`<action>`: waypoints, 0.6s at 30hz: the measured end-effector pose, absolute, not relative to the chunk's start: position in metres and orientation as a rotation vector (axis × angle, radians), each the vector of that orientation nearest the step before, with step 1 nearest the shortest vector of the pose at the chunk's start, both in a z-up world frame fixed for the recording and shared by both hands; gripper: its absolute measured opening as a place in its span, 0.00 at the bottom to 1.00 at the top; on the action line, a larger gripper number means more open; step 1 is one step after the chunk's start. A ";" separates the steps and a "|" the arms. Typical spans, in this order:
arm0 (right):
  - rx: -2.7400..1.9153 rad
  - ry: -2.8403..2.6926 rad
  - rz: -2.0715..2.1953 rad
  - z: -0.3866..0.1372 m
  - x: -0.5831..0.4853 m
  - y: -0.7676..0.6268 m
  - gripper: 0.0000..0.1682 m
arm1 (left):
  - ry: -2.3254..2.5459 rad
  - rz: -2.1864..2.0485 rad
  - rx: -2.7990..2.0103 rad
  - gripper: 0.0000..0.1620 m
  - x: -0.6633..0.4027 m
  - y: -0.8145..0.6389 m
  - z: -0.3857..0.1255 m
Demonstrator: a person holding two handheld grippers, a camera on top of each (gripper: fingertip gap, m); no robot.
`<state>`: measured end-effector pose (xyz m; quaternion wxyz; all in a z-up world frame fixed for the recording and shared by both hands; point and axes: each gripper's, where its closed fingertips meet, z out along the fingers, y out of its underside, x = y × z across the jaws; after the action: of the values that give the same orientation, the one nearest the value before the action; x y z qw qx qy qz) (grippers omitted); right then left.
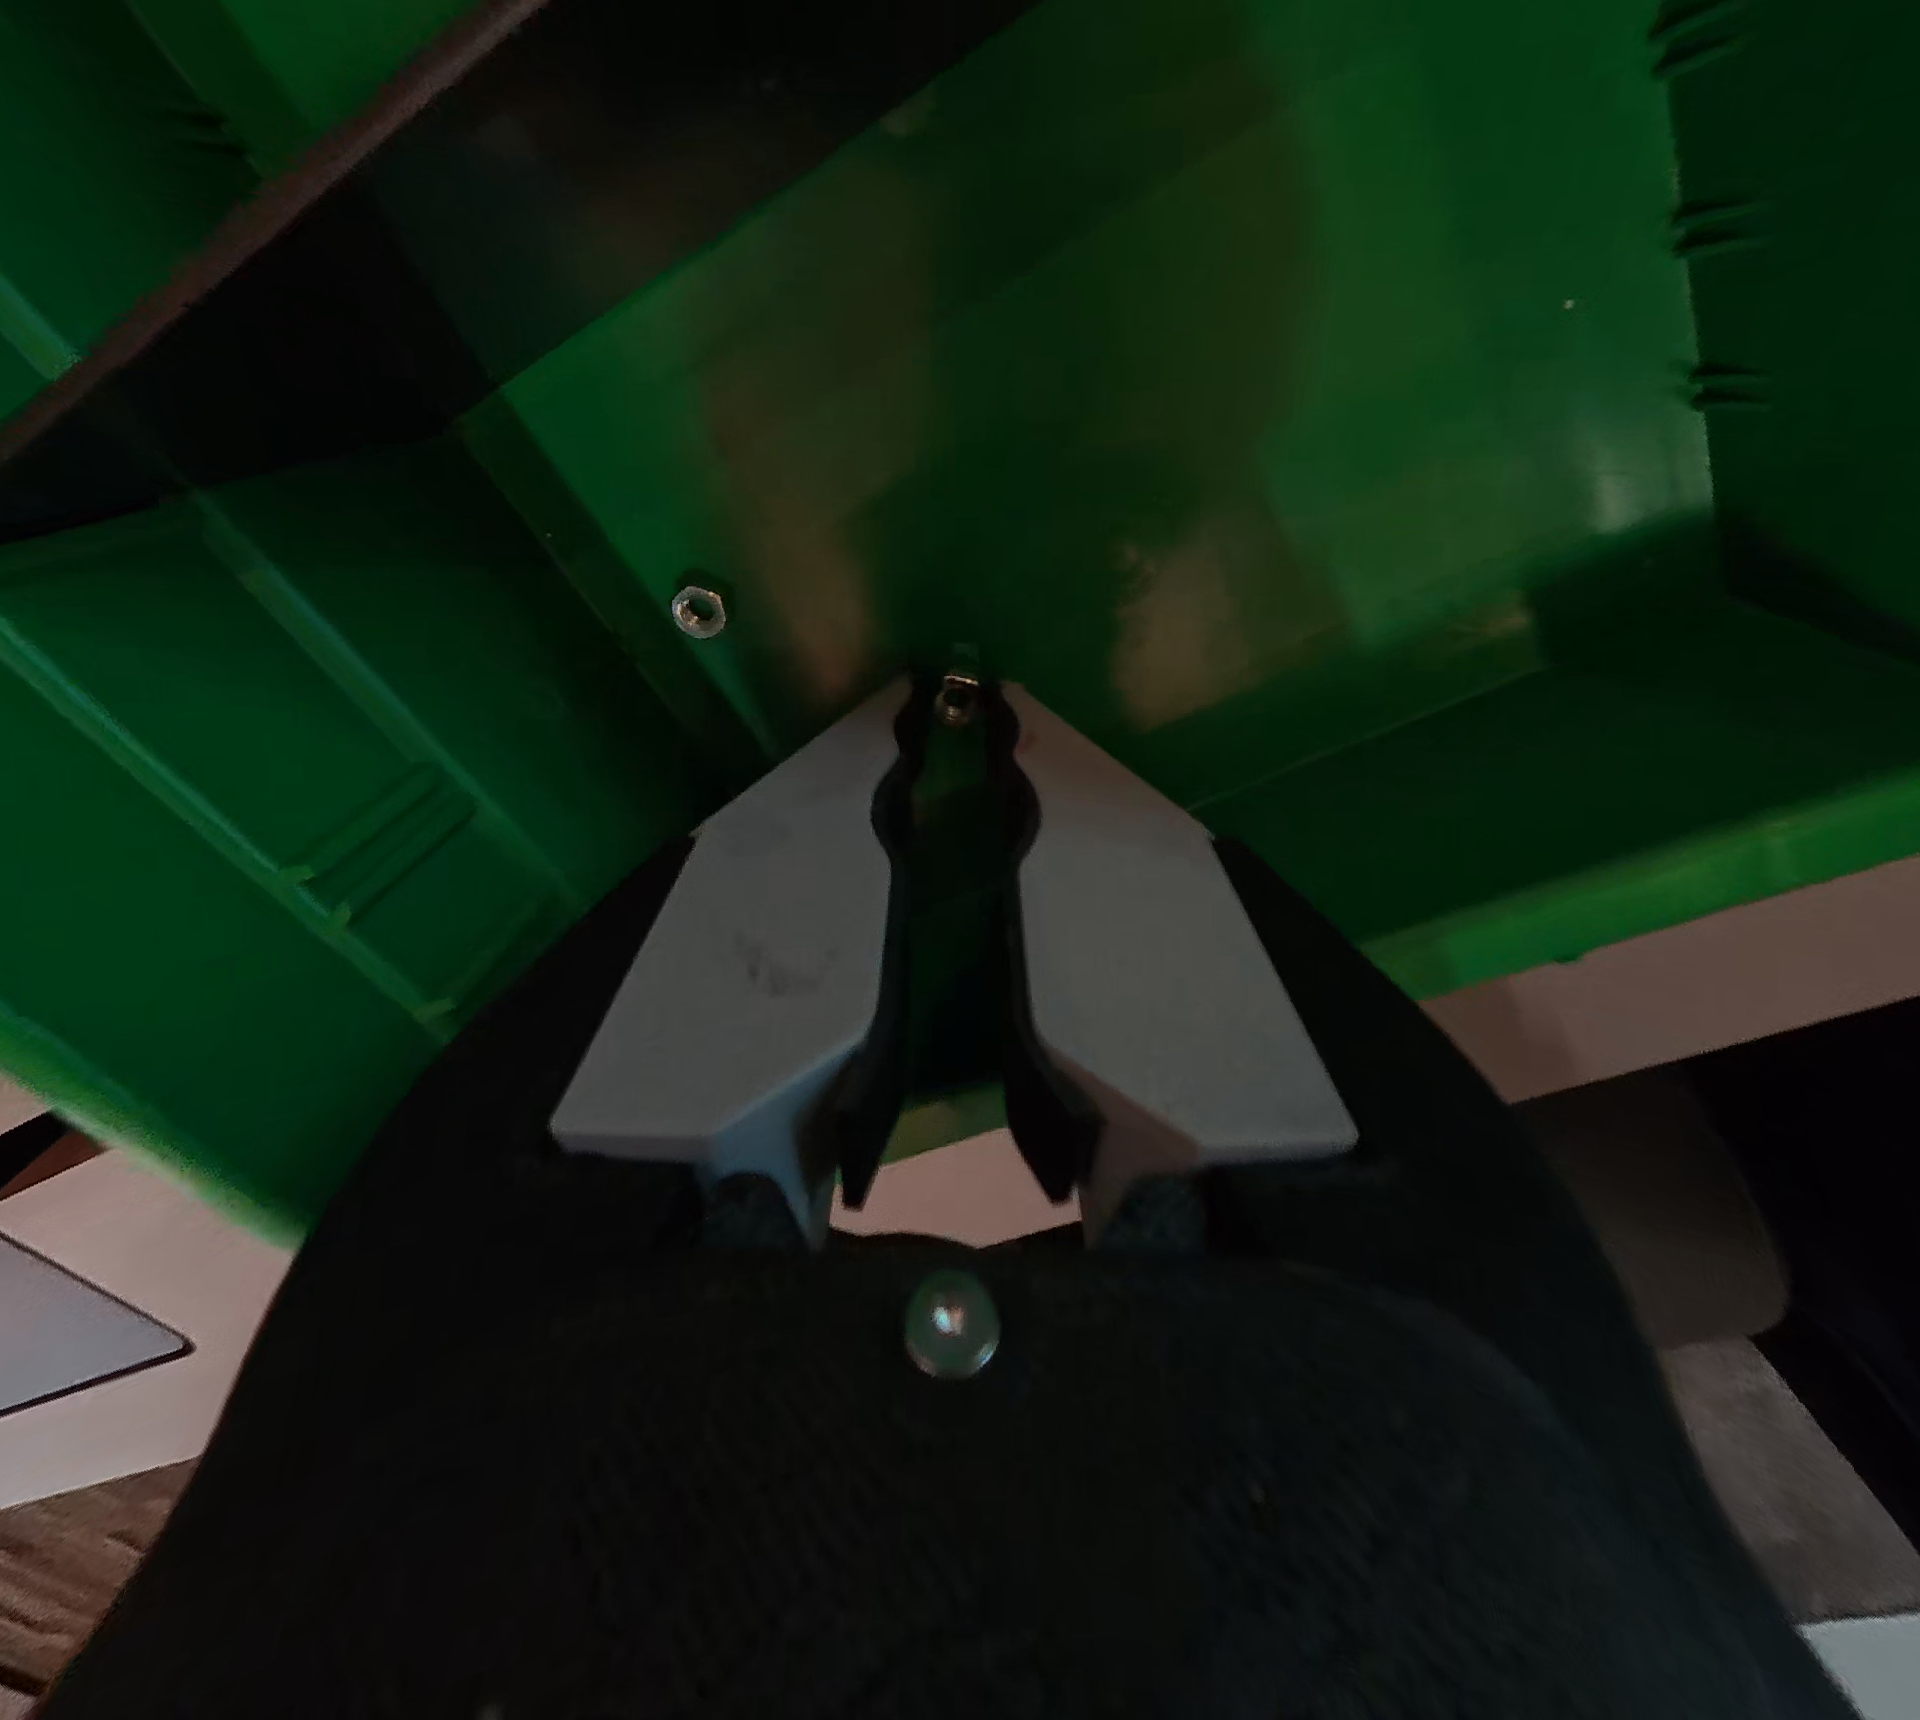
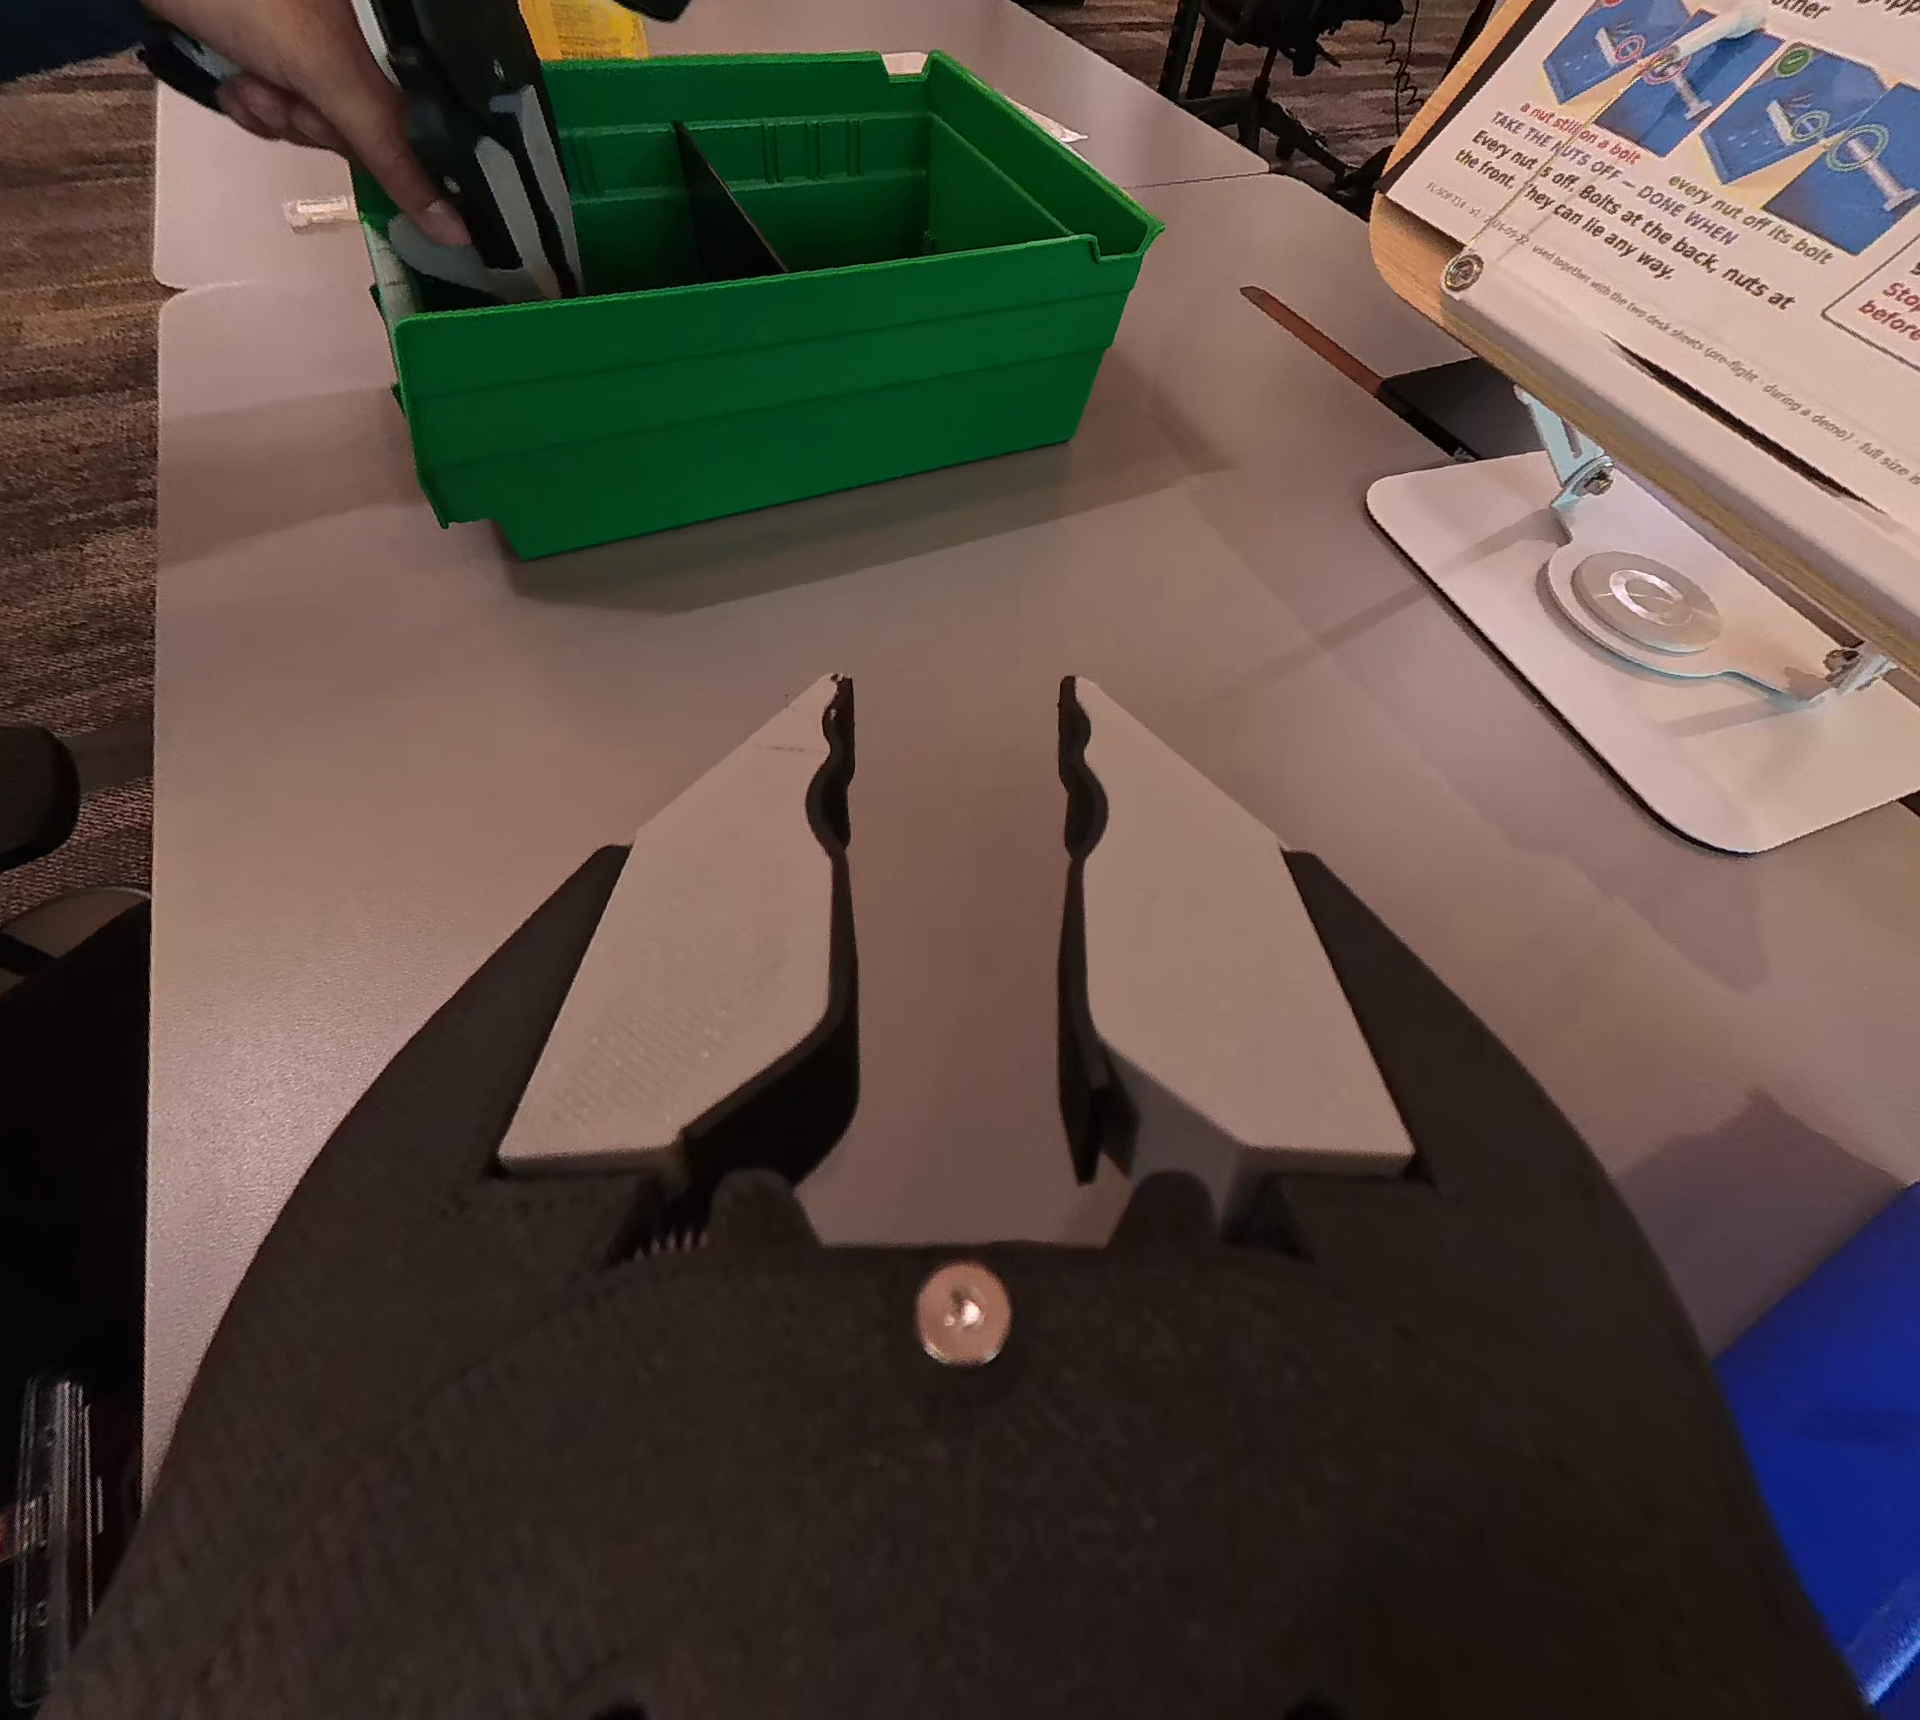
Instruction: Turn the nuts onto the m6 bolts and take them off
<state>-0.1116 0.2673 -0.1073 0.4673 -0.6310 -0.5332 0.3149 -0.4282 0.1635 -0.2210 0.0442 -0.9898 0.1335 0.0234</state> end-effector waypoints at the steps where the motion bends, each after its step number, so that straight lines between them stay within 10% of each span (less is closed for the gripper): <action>1: -1.548 -1.308 0.773 -0.107 -0.112 0.267 0.21 | 0.409 0.087 -3.014 0.06 -0.429 0.166 -0.217; 11: -1.557 -1.307 0.759 -0.109 -0.111 0.270 0.21 | 0.607 -0.004 -2.559 0.05 -0.347 0.220 -0.106; 18: -1.558 -1.305 0.756 -0.109 -0.110 0.271 0.21 | 1.110 -0.122 -2.512 0.05 -0.214 0.213 -0.130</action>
<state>-0.1096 0.2709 -0.1090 0.4677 -0.6352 -0.5319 0.3081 -0.2140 0.2126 -0.1299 0.1950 -0.8963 0.3960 -0.0436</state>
